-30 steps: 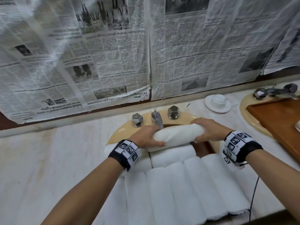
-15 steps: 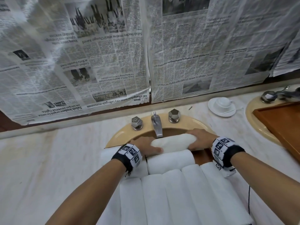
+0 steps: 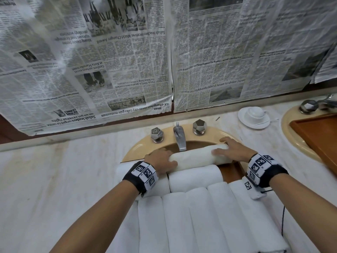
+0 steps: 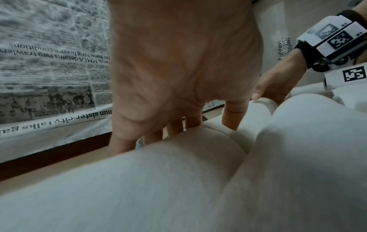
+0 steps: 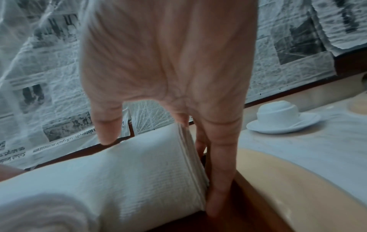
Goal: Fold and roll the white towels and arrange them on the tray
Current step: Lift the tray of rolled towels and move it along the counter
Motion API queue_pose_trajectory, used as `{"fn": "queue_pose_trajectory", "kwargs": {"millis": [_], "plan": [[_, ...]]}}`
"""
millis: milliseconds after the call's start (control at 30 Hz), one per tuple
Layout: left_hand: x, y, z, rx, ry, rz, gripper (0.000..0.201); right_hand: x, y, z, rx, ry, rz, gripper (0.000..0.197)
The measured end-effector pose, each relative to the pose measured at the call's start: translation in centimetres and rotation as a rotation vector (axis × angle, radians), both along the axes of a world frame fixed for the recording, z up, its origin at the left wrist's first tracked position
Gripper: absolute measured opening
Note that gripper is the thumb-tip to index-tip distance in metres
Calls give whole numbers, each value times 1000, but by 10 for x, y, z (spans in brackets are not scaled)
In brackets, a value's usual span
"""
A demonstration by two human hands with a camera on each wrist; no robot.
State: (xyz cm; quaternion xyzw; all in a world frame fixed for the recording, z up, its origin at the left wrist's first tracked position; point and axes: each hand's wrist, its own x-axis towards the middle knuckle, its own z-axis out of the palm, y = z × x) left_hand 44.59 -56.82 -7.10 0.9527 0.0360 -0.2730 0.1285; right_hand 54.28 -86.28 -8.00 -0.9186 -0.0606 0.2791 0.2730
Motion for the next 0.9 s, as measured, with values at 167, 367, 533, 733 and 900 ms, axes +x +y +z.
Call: {"fn": "queue_pose_trajectory", "kwargs": {"millis": [167,367,533,733,900], "plan": [[1,0,-5,14,28,-23,57,-4,6,1,-7,12,7,52],[3,3,-9,-5,85,-28,83,0,15,4,-139,-94,90,51],[9,3,-12,-24,74,-6,81,-1,17,3,-159,-86,86,54],[-3,5,-5,-125,-140,138,47,-12,7,13,-148,-122,35,75],[-41,29,12,-217,-386,178,44,-45,-21,27,-40,-218,-84,58]]}}
